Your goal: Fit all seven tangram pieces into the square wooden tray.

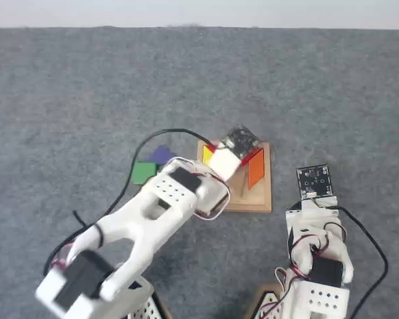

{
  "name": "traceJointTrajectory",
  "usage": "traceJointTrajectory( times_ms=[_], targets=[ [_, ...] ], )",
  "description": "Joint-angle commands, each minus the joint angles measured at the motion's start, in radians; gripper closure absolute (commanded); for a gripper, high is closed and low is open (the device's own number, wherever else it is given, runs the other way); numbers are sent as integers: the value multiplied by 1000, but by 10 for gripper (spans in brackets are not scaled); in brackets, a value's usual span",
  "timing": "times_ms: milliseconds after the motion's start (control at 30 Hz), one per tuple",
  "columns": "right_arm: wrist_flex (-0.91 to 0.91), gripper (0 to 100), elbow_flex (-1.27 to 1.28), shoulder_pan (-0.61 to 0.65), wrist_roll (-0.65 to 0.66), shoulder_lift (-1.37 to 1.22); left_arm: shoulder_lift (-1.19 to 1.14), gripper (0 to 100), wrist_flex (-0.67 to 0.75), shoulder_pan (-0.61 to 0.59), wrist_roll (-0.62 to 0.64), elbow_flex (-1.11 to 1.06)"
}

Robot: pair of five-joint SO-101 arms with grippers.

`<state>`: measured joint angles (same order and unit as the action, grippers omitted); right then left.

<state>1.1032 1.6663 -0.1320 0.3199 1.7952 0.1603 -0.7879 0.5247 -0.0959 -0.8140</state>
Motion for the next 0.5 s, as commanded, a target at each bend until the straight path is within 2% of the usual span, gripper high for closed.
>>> traceJointTrajectory(
  times_ms=[0, 133, 300, 467],
  targets=[
    [1, 978, 17, -10, 14, 18, -106, 989, 35, 43, -17, 105],
    [1, 978, 17, -10, 14, 18, -222, 989, 34, 92, -15, 202],
    [1, 978, 17, -10, 14, 18, -324, 989, -52, 94, -15, 337],
    [1, 978, 17, -10, 14, 18, -394, 989, -66, 94, -15, 432]
  ],
)
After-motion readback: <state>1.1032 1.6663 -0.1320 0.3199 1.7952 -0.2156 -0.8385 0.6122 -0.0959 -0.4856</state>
